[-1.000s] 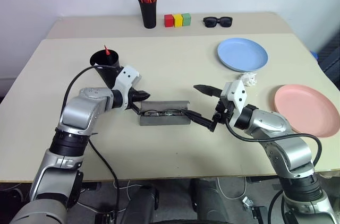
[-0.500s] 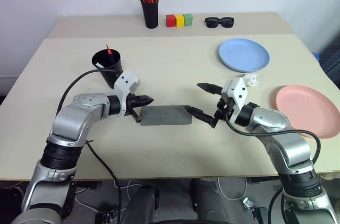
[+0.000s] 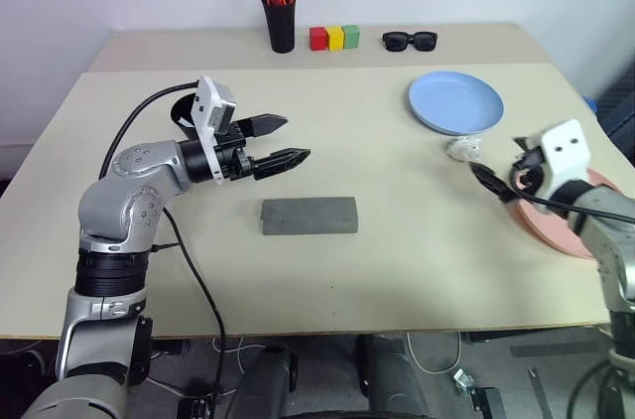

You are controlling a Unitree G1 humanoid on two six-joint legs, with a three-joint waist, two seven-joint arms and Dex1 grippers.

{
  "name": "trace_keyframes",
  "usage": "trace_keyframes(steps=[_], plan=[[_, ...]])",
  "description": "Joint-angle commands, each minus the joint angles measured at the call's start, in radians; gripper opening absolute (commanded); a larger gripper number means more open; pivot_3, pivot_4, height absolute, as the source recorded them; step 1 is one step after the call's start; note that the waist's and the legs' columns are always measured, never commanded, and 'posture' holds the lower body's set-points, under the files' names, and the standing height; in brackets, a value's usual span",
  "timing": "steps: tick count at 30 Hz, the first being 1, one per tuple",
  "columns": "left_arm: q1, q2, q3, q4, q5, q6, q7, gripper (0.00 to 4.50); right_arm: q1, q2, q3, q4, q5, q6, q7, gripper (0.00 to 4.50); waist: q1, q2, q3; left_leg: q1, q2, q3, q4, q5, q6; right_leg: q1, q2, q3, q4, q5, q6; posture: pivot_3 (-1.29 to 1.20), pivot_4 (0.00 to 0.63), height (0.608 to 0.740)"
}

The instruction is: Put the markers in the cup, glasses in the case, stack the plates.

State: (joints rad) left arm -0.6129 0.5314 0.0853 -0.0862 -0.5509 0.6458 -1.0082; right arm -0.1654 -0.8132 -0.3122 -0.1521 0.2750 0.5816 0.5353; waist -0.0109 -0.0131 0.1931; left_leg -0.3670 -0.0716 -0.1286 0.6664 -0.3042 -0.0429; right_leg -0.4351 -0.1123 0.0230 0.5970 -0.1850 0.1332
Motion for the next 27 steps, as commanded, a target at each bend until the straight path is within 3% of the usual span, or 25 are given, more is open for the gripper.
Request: trace_keyframes(steps=[1, 3, 6, 9, 16, 23, 27], plan=[[-0.014, 0.013, -0.008, -0.017, -0.065, 0.018, -0.066, 4.47, 0.070, -0.019, -0.034, -0.057, -0.021, 0.050, -0.011, 4.50, 0.000, 0.000, 0.000, 0.000, 0.000, 0.000, 0.000, 0.000, 0.000, 0.000, 0.000, 0.000, 0.000, 0.000, 0.000, 0.00, 0.150, 0.740], [-0.014, 0.029, -0.014, -0.028, -0.107, 0.071, -0.098, 4.47, 0.092, -0.009, -0.048, -0.045, -0.031, 0.085, -0.039, 4.50, -0.004, 0.000, 0.000, 0.000, 0.000, 0.000, 0.000, 0.000, 0.000, 0.000, 0.000, 0.000, 0.000, 0.000, 0.000, 0.00, 0.150, 0.740], [-0.009, 0.014, -0.026, -0.019, -0.050, -0.048, -0.089, 4.47, 0.120, -0.015, -0.037, -0.033, -0.048, 0.148, -0.054, 4.50, -0.004, 0.000, 0.000, 0.001, 0.000, 0.001, 0.000, 0.000, 0.000, 0.001, 0.000, 0.001, 0.000, 0.000, 0.000, 0.00, 0.150, 0.740], [-0.022, 0.015, -0.023, -0.009, -0.067, -0.044, -0.090, 4.50, 0.095, 0.004, -0.056, 0.000, -0.032, 0.212, -0.077, 3.72, -0.001, 0.000, 0.000, 0.002, 0.000, 0.001, 0.000, 0.000, 0.000, 0.001, 0.000, 0.001, 0.000, 0.000, 0.000, 0.00, 0.150, 0.740], [-0.003, 0.032, -0.024, -0.031, -0.062, -0.049, -0.085, 4.50, 0.028, -0.014, -0.030, 0.080, -0.067, 0.207, -0.102, 0.18, -0.002, 0.000, 0.000, 0.002, 0.000, 0.001, 0.000, 0.000, 0.000, 0.002, 0.000, 0.001, 0.000, 0.000, 0.000, 0.00, 0.150, 0.740], [0.013, 0.007, -0.014, -0.020, -0.006, -0.105, 0.019, 4.50, -0.201, -0.022, -0.005, 0.208, -0.138, 0.026, -0.155, 0.08, -0.003, 0.000, 0.000, 0.004, 0.000, 0.001, 0.000, 0.000, 0.000, 0.003, 0.000, 0.001, 0.000, 0.000, 0.000, 0.00, 0.150, 0.740], [-0.010, -0.042, -0.015, 0.012, 0.055, -0.152, 0.135, 4.50, -0.373, 0.033, 0.110, 0.366, -0.182, -0.153, -0.118, 0.08, -0.008, 0.000, 0.000, 0.005, 0.000, 0.002, 0.000, 0.000, 0.000, 0.003, 0.000, 0.002, -0.001, 0.000, 0.000, 0.00, 0.150, 0.740]])
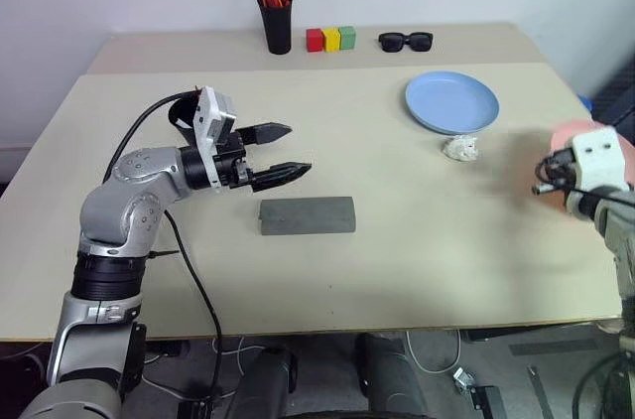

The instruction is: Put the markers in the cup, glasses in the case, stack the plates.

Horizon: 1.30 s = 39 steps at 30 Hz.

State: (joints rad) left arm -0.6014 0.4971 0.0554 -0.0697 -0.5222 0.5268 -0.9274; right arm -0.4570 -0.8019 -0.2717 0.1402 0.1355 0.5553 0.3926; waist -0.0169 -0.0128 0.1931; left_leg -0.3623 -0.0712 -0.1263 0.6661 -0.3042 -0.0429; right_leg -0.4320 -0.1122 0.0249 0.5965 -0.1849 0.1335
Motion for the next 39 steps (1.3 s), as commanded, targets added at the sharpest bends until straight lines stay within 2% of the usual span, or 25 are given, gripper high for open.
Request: trace_keyframes(steps=[1, 3, 7, 10, 13, 17, 23, 27, 32, 35, 39], plan=[[-0.017, -0.014, 0.007, -0.006, 0.041, -0.049, 0.067, 4.50, -0.132, 0.036, 0.115, 0.135, -0.071, -0.186, 0.034, 0.08, -0.003, 0.000, 0.000, 0.001, 0.000, 0.000, -0.001, 0.000, 0.000, 0.001, 0.000, 0.000, 0.000, 0.000, 0.000, 0.00, 0.150, 0.740], [0.001, -0.030, -0.006, -0.018, 0.058, -0.060, 0.092, 4.50, -0.291, 0.094, 0.222, 0.318, -0.149, -0.324, 0.039, 0.08, -0.013, 0.000, 0.000, 0.004, 0.000, 0.001, -0.002, 0.000, 0.000, 0.003, 0.000, 0.000, -0.001, 0.000, 0.000, 0.00, 0.150, 0.740], [0.032, -0.042, -0.012, -0.056, 0.058, -0.056, 0.115, 4.50, -0.512, 0.187, 0.320, 0.673, -0.244, -0.515, 0.009, 0.08, -0.025, 0.000, 0.000, 0.005, 0.000, 0.002, -0.003, 0.000, 0.000, 0.003, 0.000, 0.001, -0.001, 0.000, 0.000, 0.00, 0.150, 0.740], [0.050, -0.044, -0.006, -0.082, 0.050, -0.044, 0.136, 4.50, -0.603, 0.224, 0.365, 0.884, -0.298, -0.609, -0.039, 0.08, -0.018, 0.000, 0.000, 0.002, 0.000, 0.000, -0.003, 0.002, -0.004, 0.001, 0.000, 0.001, -0.001, 0.000, 0.000, 0.00, 0.150, 0.740], [0.069, -0.041, 0.001, -0.109, 0.038, -0.031, 0.154, 4.50, -0.648, 0.264, 0.350, 1.022, -0.283, -0.649, -0.015, 0.08, -0.020, 0.000, 0.000, -0.004, -0.001, 0.000, -0.003, 0.002, -0.004, -0.004, -0.001, 0.001, -0.002, 0.000, 0.000, 0.00, 0.150, 0.740], [0.086, -0.034, 0.000, -0.129, 0.035, -0.027, 0.165, 4.50, -0.660, 0.302, 0.318, 1.084, -0.252, -0.695, 0.036, 1.22, -0.028, 0.000, 0.000, -0.010, -0.001, 0.000, -0.002, 0.003, -0.006, -0.012, -0.001, 0.001, -0.001, 0.000, 0.000, 0.00, 0.150, 0.740], [0.078, -0.035, -0.004, -0.114, 0.037, -0.031, 0.168, 4.50, -0.681, 0.288, 0.240, 1.056, -0.190, -0.714, 0.058, 4.33, -0.029, 0.001, 0.000, -0.010, -0.001, 0.000, -0.002, 0.005, -0.008, -0.012, 0.000, 0.001, 0.002, 0.001, -0.001, 0.00, 0.150, 0.740], [0.073, -0.038, -0.009, -0.106, 0.037, -0.034, 0.163, 4.50, -0.663, 0.246, 0.198, 0.990, -0.151, -0.689, 0.090, 4.33, -0.027, 0.001, 0.000, -0.010, -0.001, 0.000, -0.002, 0.005, -0.008, -0.012, 0.000, 0.001, 0.002, 0.001, -0.001, 0.00, 0.150, 0.740], [0.070, -0.045, -0.015, -0.102, 0.035, -0.041, 0.156, 4.50, -0.571, 0.186, 0.138, 0.840, -0.100, -0.618, 0.096, 4.33, -0.026, 0.001, 0.000, -0.010, -0.001, 0.000, -0.002, 0.005, -0.008, -0.012, 0.000, 0.001, 0.002, 0.001, -0.001, 0.00, 0.150, 0.740], [0.069, -0.042, -0.014, -0.092, 0.038, -0.044, 0.150, 4.50, -0.478, 0.170, 0.050, 0.655, 0.019, -0.486, 0.155, 4.33, -0.026, 0.001, 0.000, -0.010, -0.001, 0.000, -0.002, 0.005, -0.008, -0.011, 0.000, 0.001, 0.001, 0.001, -0.001, 0.00, 0.150, 0.740], [0.063, -0.035, -0.008, -0.082, 0.037, -0.046, 0.143, 4.50, -0.274, 0.143, 0.020, 0.320, 0.126, -0.303, 0.256, 4.33, -0.025, 0.001, 0.000, -0.010, 0.000, 0.000, -0.001, 0.005, -0.008, -0.011, 0.000, 0.001, 0.002, 0.001, -0.001, 0.00, 0.150, 0.740]])
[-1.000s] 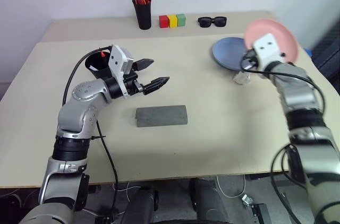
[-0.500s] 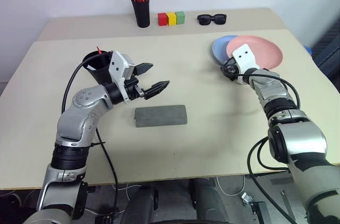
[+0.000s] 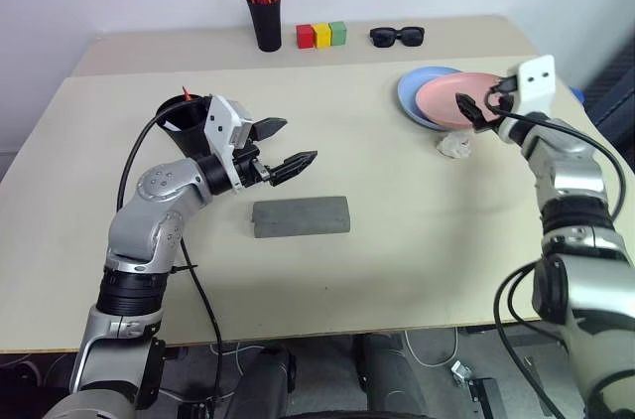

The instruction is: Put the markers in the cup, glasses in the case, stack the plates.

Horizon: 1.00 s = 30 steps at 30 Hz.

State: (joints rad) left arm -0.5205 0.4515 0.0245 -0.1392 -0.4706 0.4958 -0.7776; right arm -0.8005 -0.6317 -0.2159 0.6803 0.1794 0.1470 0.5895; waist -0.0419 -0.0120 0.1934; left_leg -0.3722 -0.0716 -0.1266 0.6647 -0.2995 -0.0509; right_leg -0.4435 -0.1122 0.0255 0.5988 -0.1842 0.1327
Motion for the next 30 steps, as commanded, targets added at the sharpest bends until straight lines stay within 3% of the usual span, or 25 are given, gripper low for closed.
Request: trace_keyframes(steps=[1, 6, 10, 16, 22, 25, 30], plan=[[-0.019, 0.010, 0.024, -0.010, -0.014, -0.018, -0.009, 4.50, 0.112, -0.029, -0.038, -0.280, 0.097, 0.124, 0.069, 4.33, -0.001, 0.000, 0.000, 0.000, 0.000, 0.000, 0.000, 0.000, 0.000, 0.000, 0.000, 0.000, 0.000, 0.000, 0.000, 0.00, 0.150, 0.740], [-0.022, 0.008, 0.020, -0.005, -0.011, -0.025, -0.016, 4.50, 0.258, -0.040, -0.052, -0.419, 0.123, 0.210, 0.070, 4.33, 0.000, 0.000, 0.000, 0.001, 0.000, 0.000, 0.002, -0.003, 0.006, 0.001, 0.000, 0.000, 0.001, 0.000, 0.000, 0.00, 0.150, 0.740], [-0.026, 0.008, 0.018, -0.006, -0.012, -0.023, -0.020, 4.50, 0.294, -0.030, -0.018, -0.396, 0.077, 0.197, 0.045, 4.33, 0.002, 0.000, 0.000, 0.001, 0.000, 0.000, 0.002, -0.003, 0.006, 0.001, 0.000, 0.000, 0.001, 0.000, 0.000, 0.00, 0.150, 0.740], [-0.024, 0.008, 0.018, -0.013, -0.007, -0.022, -0.017, 4.50, 0.176, -0.008, -0.053, -0.201, 0.025, 0.115, -0.115, 4.33, 0.000, 0.000, 0.000, 0.001, 0.000, 0.001, 0.002, -0.003, 0.006, 0.001, 0.000, 0.000, 0.001, 0.000, 0.000, 0.00, 0.150, 0.740], [0.002, 0.010, 0.027, -0.077, -0.073, 0.029, -0.034, 4.50, 0.117, -0.049, -0.041, -0.071, -0.003, 0.053, -0.113, 4.33, 0.004, 0.000, 0.000, 0.001, 0.000, 0.001, 0.002, -0.003, 0.006, 0.001, 0.000, 0.000, 0.000, 0.000, 0.000, 0.00, 0.150, 0.740], [0.011, 0.015, 0.017, -0.086, -0.062, 0.021, -0.028, 4.50, 0.105, -0.069, -0.039, -0.047, -0.004, 0.038, -0.079, 3.52, 0.003, 0.000, 0.000, 0.001, 0.000, 0.001, 0.002, -0.003, 0.006, 0.001, 0.000, 0.000, 0.000, 0.001, 0.000, 0.00, 0.150, 0.740], [0.007, 0.017, 0.021, -0.088, -0.070, 0.027, -0.025, 4.50, 0.113, -0.096, -0.052, -0.046, 0.012, 0.039, -0.032, 0.91, 0.003, 0.000, 0.000, 0.001, 0.000, 0.001, 0.002, -0.003, 0.006, 0.001, 0.000, 0.000, 0.000, 0.001, 0.000, 0.00, 0.150, 0.740]])
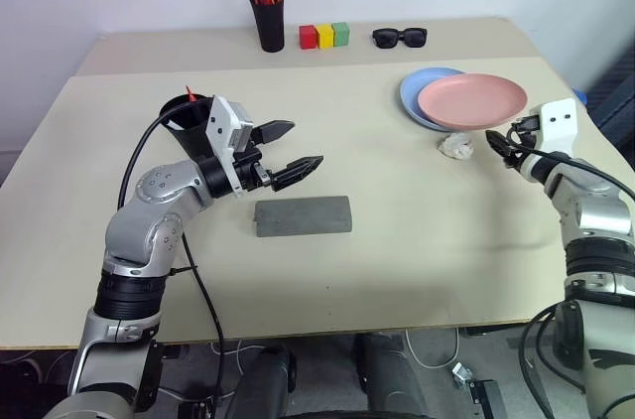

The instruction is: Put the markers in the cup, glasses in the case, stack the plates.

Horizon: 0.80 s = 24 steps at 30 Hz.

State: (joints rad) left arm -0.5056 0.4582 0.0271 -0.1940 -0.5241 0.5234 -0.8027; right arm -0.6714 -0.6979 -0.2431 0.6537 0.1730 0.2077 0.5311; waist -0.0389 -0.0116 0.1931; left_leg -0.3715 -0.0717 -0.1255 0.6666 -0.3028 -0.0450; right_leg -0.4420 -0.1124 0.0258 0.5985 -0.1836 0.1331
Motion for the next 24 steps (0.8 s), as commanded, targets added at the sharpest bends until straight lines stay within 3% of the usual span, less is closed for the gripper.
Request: trace_keyframes(steps=[1, 2, 9, 18, 24], plan=[[-0.011, 0.012, 0.018, -0.027, -0.013, -0.003, 0.000, 4.50, -0.025, -0.035, -0.039, -0.001, 0.020, -0.026, 0.009, 0.37, 0.000, 0.000, 0.000, 0.000, 0.000, 0.000, 0.000, 0.000, 0.000, 0.000, 0.000, 0.000, 0.000, 0.000, 0.000, 0.00, 0.150, 0.740], [-0.012, 0.013, 0.017, -0.023, -0.011, -0.005, 0.000, 4.50, -0.032, -0.038, -0.048, 0.015, 0.020, -0.031, -0.006, 0.09, -0.001, 0.000, 0.000, 0.000, 0.000, 0.000, 0.000, 0.000, 0.000, 0.000, 0.000, 0.000, 0.000, 0.000, 0.000, 0.00, 0.150, 0.740], [-0.015, 0.012, 0.028, -0.031, -0.047, -0.004, -0.015, 4.50, -0.165, -0.035, 0.054, 0.248, -0.153, -0.123, -0.220, 0.09, -0.007, 0.000, 0.000, 0.000, 0.000, 0.000, 0.000, 0.000, 0.000, 0.000, 0.000, 0.000, 0.000, 0.000, 0.000, 0.00, 0.150, 0.740], [0.003, 0.023, 0.015, -0.055, -0.037, 0.002, 0.005, 4.50, -0.366, 0.045, 0.202, 0.500, -0.293, -0.266, -0.247, 0.09, -0.006, 0.000, 0.000, 0.000, 0.000, 0.001, 0.000, 0.000, -0.001, 0.000, 0.000, 0.001, -0.001, 0.000, 0.000, 0.00, 0.150, 0.740], [0.032, 0.037, 0.026, -0.082, -0.039, 0.006, 0.019, 4.50, -0.393, 0.052, 0.205, 0.533, -0.289, -0.286, -0.237, 0.09, -0.004, 0.000, 0.000, 0.000, 0.000, 0.001, 0.000, 0.003, -0.005, 0.000, 0.000, 0.001, -0.001, 0.000, 0.000, 0.00, 0.150, 0.740]])
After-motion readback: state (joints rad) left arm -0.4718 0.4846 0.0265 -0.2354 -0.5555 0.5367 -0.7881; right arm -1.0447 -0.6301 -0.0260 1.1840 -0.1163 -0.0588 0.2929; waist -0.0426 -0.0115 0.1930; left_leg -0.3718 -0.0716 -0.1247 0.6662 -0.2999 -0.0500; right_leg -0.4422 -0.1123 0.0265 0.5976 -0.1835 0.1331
